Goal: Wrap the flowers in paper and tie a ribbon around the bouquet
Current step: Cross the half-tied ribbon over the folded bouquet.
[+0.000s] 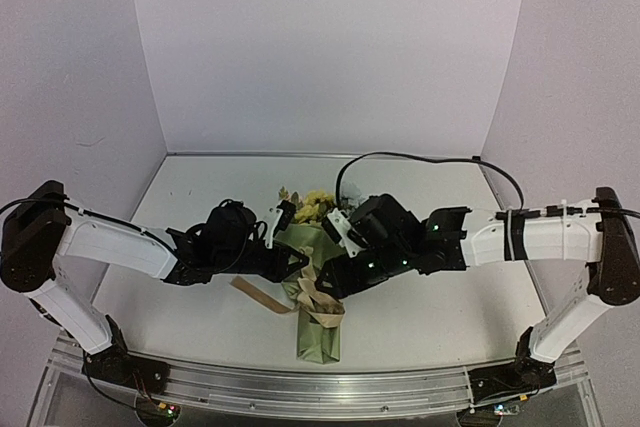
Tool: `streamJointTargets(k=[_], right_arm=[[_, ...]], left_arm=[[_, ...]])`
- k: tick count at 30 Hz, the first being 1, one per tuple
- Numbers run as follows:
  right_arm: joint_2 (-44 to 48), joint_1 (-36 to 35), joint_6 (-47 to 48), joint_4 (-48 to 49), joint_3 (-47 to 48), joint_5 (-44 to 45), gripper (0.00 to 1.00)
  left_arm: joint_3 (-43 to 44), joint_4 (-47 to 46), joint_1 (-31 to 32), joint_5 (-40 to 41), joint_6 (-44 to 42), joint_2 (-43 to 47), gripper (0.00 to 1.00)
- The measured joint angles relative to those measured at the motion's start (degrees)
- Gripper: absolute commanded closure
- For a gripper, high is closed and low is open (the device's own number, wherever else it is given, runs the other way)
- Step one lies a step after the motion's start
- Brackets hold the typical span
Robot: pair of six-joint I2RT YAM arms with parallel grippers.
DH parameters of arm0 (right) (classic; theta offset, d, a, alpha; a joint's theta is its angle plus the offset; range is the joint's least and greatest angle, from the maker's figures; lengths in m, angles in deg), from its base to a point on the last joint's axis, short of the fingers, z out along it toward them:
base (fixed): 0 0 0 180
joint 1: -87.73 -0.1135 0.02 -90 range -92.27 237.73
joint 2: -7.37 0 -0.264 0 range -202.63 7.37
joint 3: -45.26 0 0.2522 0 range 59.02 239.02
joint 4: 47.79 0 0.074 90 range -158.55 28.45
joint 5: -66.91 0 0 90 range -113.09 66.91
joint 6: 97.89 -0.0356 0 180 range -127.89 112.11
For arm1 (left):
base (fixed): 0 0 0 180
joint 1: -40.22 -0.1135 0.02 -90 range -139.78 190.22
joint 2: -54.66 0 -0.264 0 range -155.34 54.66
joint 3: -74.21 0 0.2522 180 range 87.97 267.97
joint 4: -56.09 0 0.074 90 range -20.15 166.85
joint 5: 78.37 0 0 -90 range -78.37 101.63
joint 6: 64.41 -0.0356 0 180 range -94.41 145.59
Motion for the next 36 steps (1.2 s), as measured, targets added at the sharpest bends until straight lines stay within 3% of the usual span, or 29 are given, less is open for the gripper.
streamJointTargets(k=[15,18,24,26,31,36], right_arm=[[-9.73,-1.32,3.56,1.94,0.17,-1.29,0.49],[-10.22,-1.32,3.88,2.0,0.98,-1.02,0.53],[-10.58,-1.32,3.88,2.87,2.13,-0.71,0.74],[-10.66,-1.32,3.49,2.86,2.12,-0.4,0.76],[-10.69,-1.32,3.17,2.77,2.12,0.88,0.57],[-10.69,-1.32,3.12,2.65,2.12,2.39,0.52]], left_arm=[[0.04,0.04,0.0,-0.33,0.67,-0.01,1.0],[0.09,0.04,-0.02,-0.46,0.65,-0.01,1.0],[0.11,0.07,-0.04,-0.48,0.63,-0.01,1.0],[0.11,0.07,-0.04,-0.5,0.63,0.01,1.0],[0.11,0.07,-0.04,-0.53,0.6,0.01,1.0],[0.11,0.07,-0.04,-0.64,0.55,0.01,1.0]])
